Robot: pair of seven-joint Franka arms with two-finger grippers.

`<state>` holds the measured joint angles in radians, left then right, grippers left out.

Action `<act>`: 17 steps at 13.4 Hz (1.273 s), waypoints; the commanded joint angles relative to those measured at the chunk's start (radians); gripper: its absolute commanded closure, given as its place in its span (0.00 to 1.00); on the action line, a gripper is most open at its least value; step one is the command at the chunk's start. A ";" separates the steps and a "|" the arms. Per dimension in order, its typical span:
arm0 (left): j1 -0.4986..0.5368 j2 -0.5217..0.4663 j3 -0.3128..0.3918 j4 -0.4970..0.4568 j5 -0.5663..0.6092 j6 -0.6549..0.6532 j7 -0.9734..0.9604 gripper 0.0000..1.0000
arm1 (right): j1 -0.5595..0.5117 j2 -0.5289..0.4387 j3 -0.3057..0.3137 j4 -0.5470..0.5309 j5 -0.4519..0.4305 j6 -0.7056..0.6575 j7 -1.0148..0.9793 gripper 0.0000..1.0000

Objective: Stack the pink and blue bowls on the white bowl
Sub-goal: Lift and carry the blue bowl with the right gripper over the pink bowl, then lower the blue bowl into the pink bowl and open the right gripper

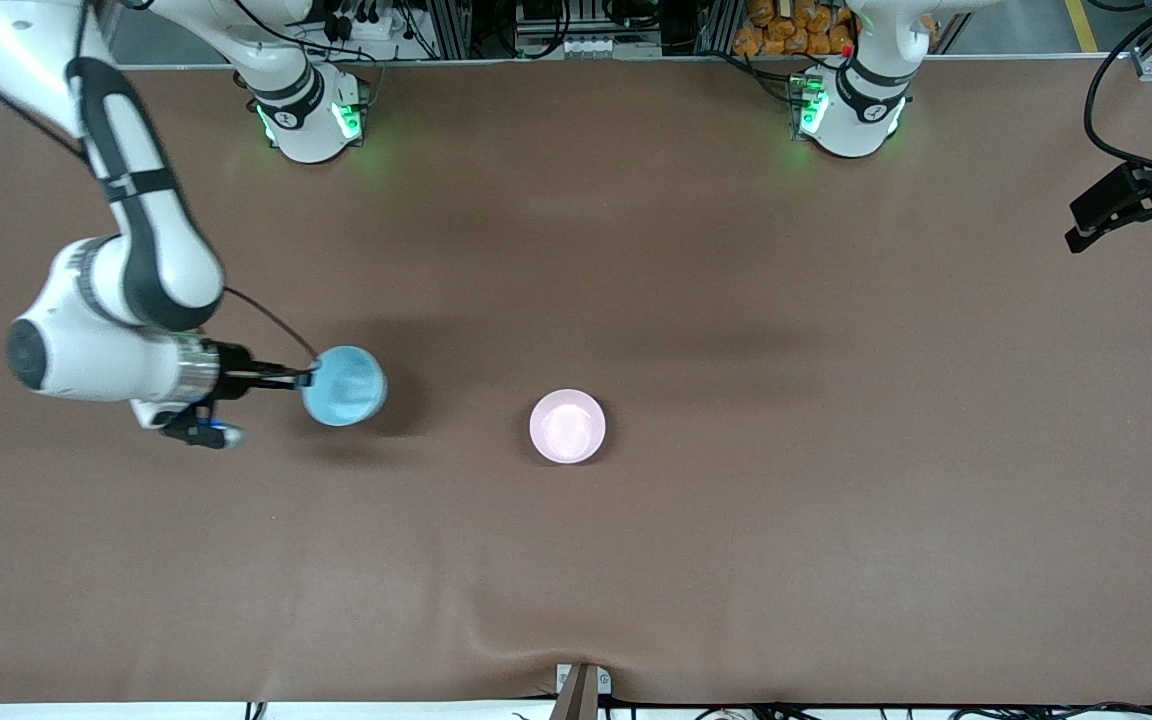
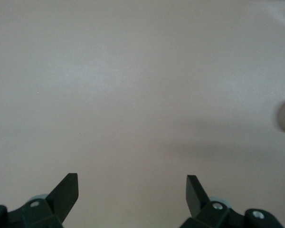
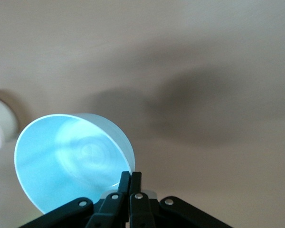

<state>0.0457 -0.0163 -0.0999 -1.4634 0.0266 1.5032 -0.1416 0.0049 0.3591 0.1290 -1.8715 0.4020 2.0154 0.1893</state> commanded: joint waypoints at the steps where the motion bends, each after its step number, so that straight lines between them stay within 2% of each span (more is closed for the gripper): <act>1: -0.004 -0.005 0.003 0.003 0.006 0.003 0.016 0.00 | 0.125 -0.014 -0.014 0.035 0.035 0.029 0.245 1.00; 3: -0.003 -0.010 0.003 -0.003 0.004 -0.012 0.016 0.00 | 0.219 -0.011 -0.012 0.045 0.041 0.110 0.381 1.00; 8: -0.012 -0.008 -0.001 -0.002 0.002 -0.021 0.005 0.00 | 0.418 0.116 -0.019 0.100 0.024 0.346 0.649 1.00; 13: -0.015 0.006 -0.009 -0.003 0.001 -0.021 0.014 0.00 | 0.460 0.195 -0.023 0.178 0.005 0.370 0.731 1.00; 17: -0.017 0.009 -0.018 -0.002 -0.001 -0.020 0.014 0.00 | 0.480 0.247 -0.026 0.195 -0.025 0.416 0.763 1.00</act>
<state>0.0306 -0.0058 -0.1101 -1.4705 0.0266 1.4922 -0.1415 0.4643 0.5682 0.1157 -1.7181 0.4043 2.4167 0.9133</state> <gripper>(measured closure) 0.000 0.982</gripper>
